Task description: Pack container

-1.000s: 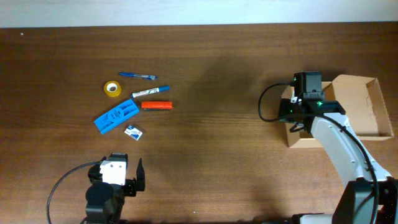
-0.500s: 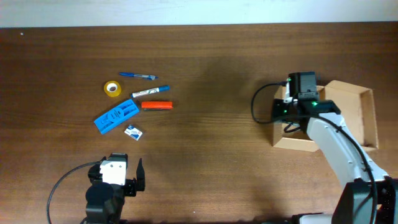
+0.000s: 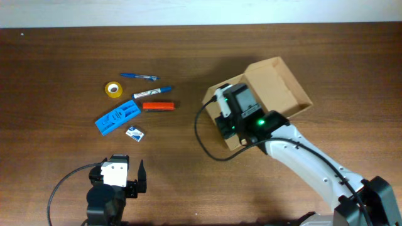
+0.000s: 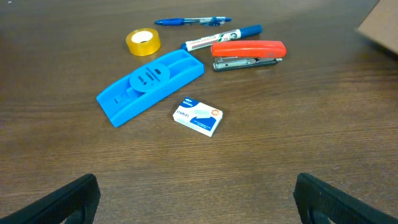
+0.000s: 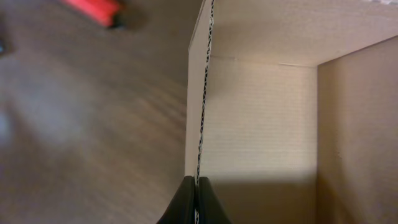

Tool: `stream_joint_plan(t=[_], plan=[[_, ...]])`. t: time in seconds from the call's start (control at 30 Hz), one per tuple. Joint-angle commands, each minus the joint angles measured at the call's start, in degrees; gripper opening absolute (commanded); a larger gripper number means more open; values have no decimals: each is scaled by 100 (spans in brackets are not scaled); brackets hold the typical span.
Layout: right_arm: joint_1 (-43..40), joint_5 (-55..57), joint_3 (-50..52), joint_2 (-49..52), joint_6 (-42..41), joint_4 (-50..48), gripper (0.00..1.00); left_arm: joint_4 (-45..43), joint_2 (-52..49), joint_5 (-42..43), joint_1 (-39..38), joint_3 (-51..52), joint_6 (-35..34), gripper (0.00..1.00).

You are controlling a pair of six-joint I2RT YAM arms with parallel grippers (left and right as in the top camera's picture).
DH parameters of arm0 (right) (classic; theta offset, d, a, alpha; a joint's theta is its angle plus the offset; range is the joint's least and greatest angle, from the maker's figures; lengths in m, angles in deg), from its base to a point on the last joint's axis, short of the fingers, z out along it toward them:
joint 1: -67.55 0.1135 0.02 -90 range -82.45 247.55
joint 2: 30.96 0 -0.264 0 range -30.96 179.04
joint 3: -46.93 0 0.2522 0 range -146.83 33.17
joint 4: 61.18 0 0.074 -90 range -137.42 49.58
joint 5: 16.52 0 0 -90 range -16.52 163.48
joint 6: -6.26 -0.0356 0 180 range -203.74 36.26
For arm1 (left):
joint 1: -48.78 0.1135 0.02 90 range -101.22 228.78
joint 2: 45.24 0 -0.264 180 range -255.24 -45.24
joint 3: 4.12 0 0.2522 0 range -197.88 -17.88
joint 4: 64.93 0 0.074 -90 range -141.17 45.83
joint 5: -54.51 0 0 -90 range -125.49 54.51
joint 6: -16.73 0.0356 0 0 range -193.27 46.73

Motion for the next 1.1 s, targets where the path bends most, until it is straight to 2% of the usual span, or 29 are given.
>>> stream_joint_plan(t=[0.0,0.13,0.27,0.4,0.67,0.87,0.9,0.93,1.07], plan=[[376,-61,-125,20,890,-37,4,-17,28,46,35,22,92,100],[697,-446,-122,20,2271,96,4,-17,28,46,35,22,92,100],[702,-468,-122,20,4098,553,4,-17,28,46,35,22,92,100],[702,-901,-122,20,5174,713,3,-17,28,46,35,22,92,99],[695,-955,-122,20,5348,719,4,-17,28,46,35,22,92,100],[695,-933,-122,20,5047,693,4,-17,28,46,35,22,92,99],[695,-929,-122,20,5040,693,22,-17,28,46,35,22,92,100],[695,-791,-122,20,4809,645,99,-17,28,46,35,22,92,100],[697,-522,-138,-90,3860,452,99,-17,28,46,35,22,92,100]])
